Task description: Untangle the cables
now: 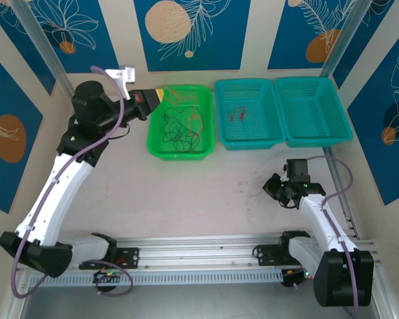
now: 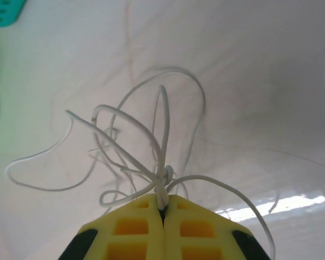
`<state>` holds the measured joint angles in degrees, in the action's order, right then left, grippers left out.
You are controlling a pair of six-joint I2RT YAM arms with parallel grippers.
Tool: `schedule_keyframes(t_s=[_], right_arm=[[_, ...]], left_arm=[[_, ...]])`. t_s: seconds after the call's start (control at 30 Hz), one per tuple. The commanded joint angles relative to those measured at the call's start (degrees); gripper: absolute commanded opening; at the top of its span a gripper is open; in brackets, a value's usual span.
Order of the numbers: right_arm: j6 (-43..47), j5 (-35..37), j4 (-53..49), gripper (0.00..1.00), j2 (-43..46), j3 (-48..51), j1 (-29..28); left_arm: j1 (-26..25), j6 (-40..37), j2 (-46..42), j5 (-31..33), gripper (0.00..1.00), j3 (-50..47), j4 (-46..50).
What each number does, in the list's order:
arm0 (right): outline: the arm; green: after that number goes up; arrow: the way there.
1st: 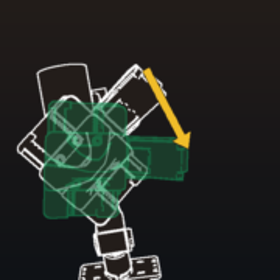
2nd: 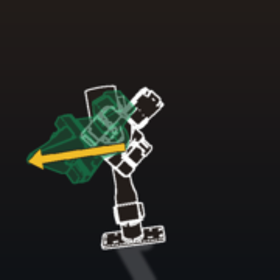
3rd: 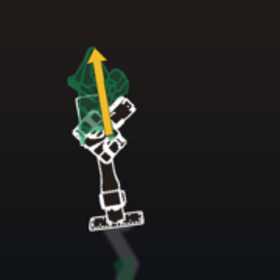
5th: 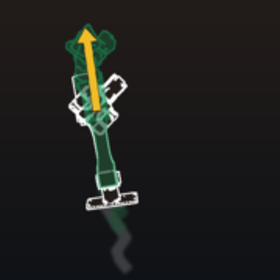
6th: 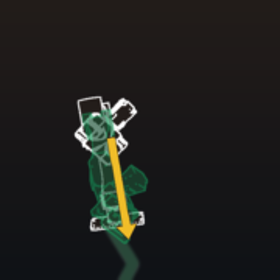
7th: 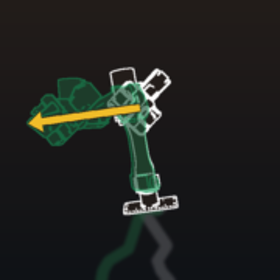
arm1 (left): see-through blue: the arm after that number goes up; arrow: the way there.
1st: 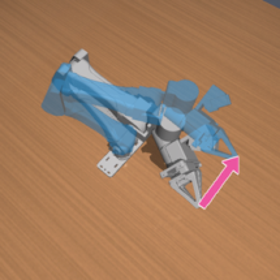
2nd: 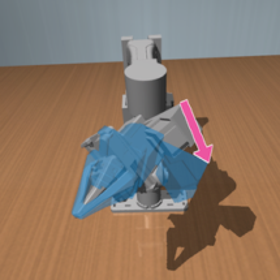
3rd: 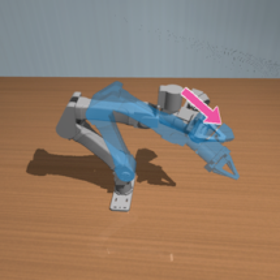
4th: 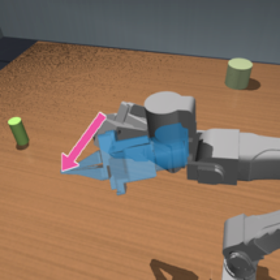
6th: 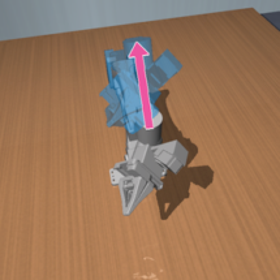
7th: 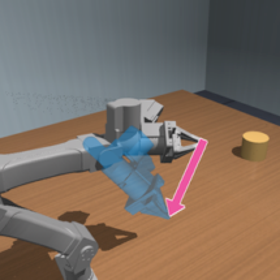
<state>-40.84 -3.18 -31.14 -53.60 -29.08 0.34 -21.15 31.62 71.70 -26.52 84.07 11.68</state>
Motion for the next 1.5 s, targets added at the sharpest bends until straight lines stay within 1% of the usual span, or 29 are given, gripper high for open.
schedule_keyframes(t_s=[0.0, 0.13, 0.3, 0.4, 0.5, 0.63, 0.73, 0.8, 0.83, 0.87, 0.9, 0.97, 1.03, 1.13, 1.17, 1.2, 1.23, 1.33, 1.4, 1.47], right_arm=[[-0.1, -4.9, 1.4, 0.0, 0.0, -2.4, -0.7], [-0.3, -4.8, 0.8, 0.0, 0.3, -3.3, -1.2], [-0.9, -4.4, 0.2, 0.0, 1.2, -3.4, -1.4], [-1.8, -4.3, 0.0, 0.0, 2.1, -3.1, -1.4], [-2.4, -4.3, -0.5, 0.0, 3.4, -2.9, -1.5], [-2.2, -3.9, -2.3, 0.0, 5.7, -3.1, -1.6], [-2.0, -3.0, -4.1, 0.0, 8.1, -3.0, -1.5], [-2.1, -2.3, -5.2, 0.0, 9.8, -2.7, -1.4], [-2.1, -2.0, -5.6, 0.0, 10.5, -2.6, -1.5], [-2.1, -1.7, -6.0, 0.0, 11.2, -2.6, -1.4], [-2.3, -1.3, -6.5, 0.0, 12.1, -2.6, -1.4], [-2.8, -0.8, -7.4, 0.0, 13.6, -2.5, -1.4], [-2.8, -0.8, -8.1, 0.0, 14.8, -2.4, -1.3], [-2.5, -0.4, -9.5, 0.0, 16.3, -2.3, -1.3], [-2.5, -0.3, -9.8, 0.0, 16.7, -2.2, -1.2], [-2.6, -0.4, -10.0, 0.0, 17.2, -2.0, -1.2], [-2.7, -0.5, -10.2, 0.0, 17.6, -1.8, -1.1], [-3.1, -0.7, -11.2, 0.0, 18.6, -1.5, -1.2], [-3.5, -0.7, -11.6, 0.0, 19.2, -1.1, -1.2], [-4.1, -1.2, -11.2, 0.0, 19.6, -0.7, -1.2]], left_arm=[[-2.4, 1.3, 4.1, -0.6, 0.0, 3.1, -6.2], [-6.8, 0.4, 11.8, -0.7, 0.0, 8.1, -8.2], [-11.8, -2.7, 23.1, 0.1, 0.0, 17.2, -7.7], [-13.9, -5.0, 30.3, 0.5, 0.0, 22.9, -6.9], [-15.4, -6.8, 37.0, 2.9, 0.0, 28.1, -6.4], [-15.7, -7.2, 45.6, 6.9, 0.0, 34.3, -5.2], [-15.7, -8.6, 52.5, 6.4, 0.0, 42.4, -1.3], [-16.0, -10.0, 57.5, 5.3, 0.0, 49.8, 4.0], [-16.1, -11.0, 59.4, 5.1, 0.05, 52.9, 6.3], [-16.5, -12.1, 61.6, 4.9, 0.14, 56.4, 8.6], [-16.8, -12.9, 63.6, 4.4, 0.28, 59.8, 10.6], [-17.2, -14.4, 67.2, 3.4, 0.45, 66.3, 14.7], [-17.8, -16.1, 70.9, 2.7, 0.54, 73.9, 19.5], [-18.3, -20.1, 78.2, 2.5, 0.75, 91.1, 30.3], [-18.2, -20.8, 80.4, 2.0, 0.8, 96.5, 32.6], [-18.1, -21.6, 80.0, 2.1, 0.88, 96.0, 34.7], [-18.1, -23.2, 80.0, 3.0, 0.93, 96.6, 37.4], [-18.0, -29.5, 79.9, 6.3, 1.0, 97.0, 47.8], [-17.9, -30.0, 80.2, 7.0, 1.0, 97.0, 51.8], [-18.1, -29.1, 80.2, 7.4, 1.0, 97.0, 52.8]])
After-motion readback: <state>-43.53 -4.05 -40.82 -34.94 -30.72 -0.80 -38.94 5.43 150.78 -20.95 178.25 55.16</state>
